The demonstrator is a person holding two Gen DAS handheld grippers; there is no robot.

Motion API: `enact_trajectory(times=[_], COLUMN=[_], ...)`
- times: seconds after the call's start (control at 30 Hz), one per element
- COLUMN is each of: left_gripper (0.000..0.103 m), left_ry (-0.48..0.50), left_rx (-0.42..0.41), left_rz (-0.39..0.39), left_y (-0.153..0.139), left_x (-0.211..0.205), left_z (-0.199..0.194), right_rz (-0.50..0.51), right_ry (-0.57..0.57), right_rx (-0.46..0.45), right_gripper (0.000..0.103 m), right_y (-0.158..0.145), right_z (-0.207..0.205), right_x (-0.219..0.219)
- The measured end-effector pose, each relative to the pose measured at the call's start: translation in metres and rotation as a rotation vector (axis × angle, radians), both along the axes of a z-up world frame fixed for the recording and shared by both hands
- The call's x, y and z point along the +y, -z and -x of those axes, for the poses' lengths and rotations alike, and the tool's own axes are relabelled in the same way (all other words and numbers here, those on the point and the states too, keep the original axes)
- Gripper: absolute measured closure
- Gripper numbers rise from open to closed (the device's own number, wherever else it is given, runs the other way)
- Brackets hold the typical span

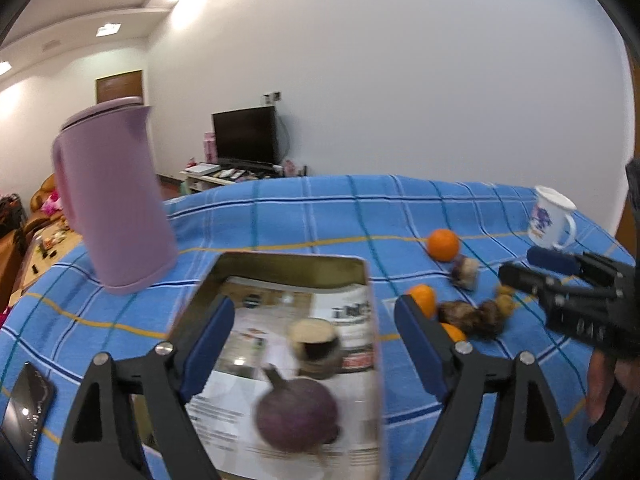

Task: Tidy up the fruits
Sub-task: 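Open the left tool dropping the beet into the tin while the right tool releases the yam piece, then grasp the brown hairy taro root with the right tool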

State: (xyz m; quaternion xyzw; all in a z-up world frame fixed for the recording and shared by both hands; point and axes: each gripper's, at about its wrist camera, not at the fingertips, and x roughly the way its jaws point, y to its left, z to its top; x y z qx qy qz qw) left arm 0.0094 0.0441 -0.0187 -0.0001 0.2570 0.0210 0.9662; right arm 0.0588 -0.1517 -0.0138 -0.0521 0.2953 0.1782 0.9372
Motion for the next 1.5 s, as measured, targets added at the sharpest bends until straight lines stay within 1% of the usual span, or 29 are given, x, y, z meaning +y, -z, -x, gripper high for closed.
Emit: enact_trajectory(times=[0.07, 0.13, 0.2, 0.3, 0.4, 0.5, 0.57, 0.63, 0.7, 0.73, 0.77, 0.83, 0.87, 0.93, 1.03, 1.1, 1.17, 1.23, 1.27, 1.3, 1.33, 1.4, 1.43, 1.5], left_gripper=[0.018, 0.018, 0.018, 0.018, 0.018, 0.018, 0.018, 0.018, 0.018, 0.018, 0.018, 0.018, 0.018, 0.018, 0.018, 0.018, 0.018, 0.018, 0.018, 0.018, 0.018, 0.021, 0.025, 0.026], left_ry=[0.015, 0.027, 0.023, 0.014, 0.018, 0.032, 0.037, 0.040, 0.047, 0.049, 0.050, 0.060, 0.065, 0.074, 0.088, 0.097, 0.096, 0.098, 0.097, 0.102, 0.112, 0.121, 0.126, 0.132], left_rx=[0.007, 0.014, 0.018, 0.022, 0.016, 0.021, 0.027, 0.029, 0.031, 0.033, 0.034, 0.036, 0.037, 0.039, 0.039, 0.043, 0.041, 0.040, 0.034, 0.032, 0.030, 0.029, 0.032, 0.047], left_rz=[-0.012, -0.024, -0.039, -0.023, -0.027, -0.037, -0.032, -0.028, -0.027, -0.027, -0.027, -0.025, -0.028, -0.033, -0.041, -0.044, -0.046, -0.050, -0.055, -0.055, -0.049, -0.045, -0.044, -0.033], left_y=[0.002, 0.004, 0.005, 0.003, 0.003, 0.005, 0.007, 0.007, 0.007, 0.007, 0.008, 0.008, 0.008, 0.009, 0.009, 0.009, 0.008, 0.007, 0.006, 0.006, 0.005, 0.004, 0.005, 0.008], left_x=[-0.011, -0.020, -0.024, -0.023, -0.026, -0.034, -0.035, -0.036, -0.037, -0.038, -0.039, -0.042, -0.044, -0.048, -0.055, -0.059, -0.061, -0.063, -0.064, -0.065, -0.067, -0.070, -0.072, -0.073], left_z=[-0.002, -0.004, -0.007, -0.009, -0.008, -0.009, -0.009, -0.010, -0.010, -0.010, -0.009, -0.009, -0.009, -0.009, -0.009, -0.009, -0.009, -0.007, -0.006, -0.006, -0.006, -0.006, -0.007, -0.009], right_rz=[-0.020, -0.027, -0.021, -0.021, 0.015, 0.049, 0.074, 0.082, 0.092, 0.092, 0.089, 0.056, 0.039, 0.022, 0.064, 0.103, 0.117, 0.094, 0.080, 0.057, 0.046, 0.042, 0.037, 0.022], right_ry=[0.024, 0.017, -0.004, -0.062, -0.090, -0.102, -0.099, -0.102, -0.103, -0.110, -0.108, -0.095, -0.091, -0.089, -0.105, -0.107, -0.105, -0.101, -0.102, -0.109, -0.111, -0.097, -0.098, -0.102], right_rx=[0.019, 0.034, 0.055, 0.106, 0.147, 0.157, 0.177, 0.177, 0.175, 0.188, 0.196, 0.199, 0.205, 0.215, 0.224, 0.213, 0.207, 0.209, 0.203, 0.188, 0.177, 0.163, 0.173, 0.186], right_gripper=[0.045, 0.045, 0.045, 0.045, 0.045, 0.045, 0.046, 0.046, 0.054, 0.062, 0.066, 0.067, 0.069, 0.069, 0.068, 0.067, 0.070, 0.074, 0.078, 0.079, 0.080, 0.080, 0.080, 0.080], right_y=[0.002, 0.004, 0.009, 0.020, 0.030, 0.033, 0.037, 0.039, 0.040, 0.042, 0.042, 0.040, 0.040, 0.041, 0.044, 0.044, 0.044, 0.043, 0.041, 0.038, 0.037, 0.035, 0.036, 0.036], right_z=[-0.003, -0.002, -0.003, -0.005, -0.006, -0.006, -0.009, -0.009, -0.010, -0.011, -0.012, -0.013, -0.015, -0.016, -0.016, -0.014, -0.014, -0.015, -0.014, -0.012, -0.011, -0.009, -0.010, -0.011], right_x=[-0.015, -0.019, -0.018, -0.012, -0.002, 0.006, 0.010, 0.012, 0.013, 0.014, 0.013, 0.006, 0.003, 0.000, 0.008, 0.014, 0.015, 0.010, 0.008, 0.005, 0.003, 0.001, 0.001, -0.001])
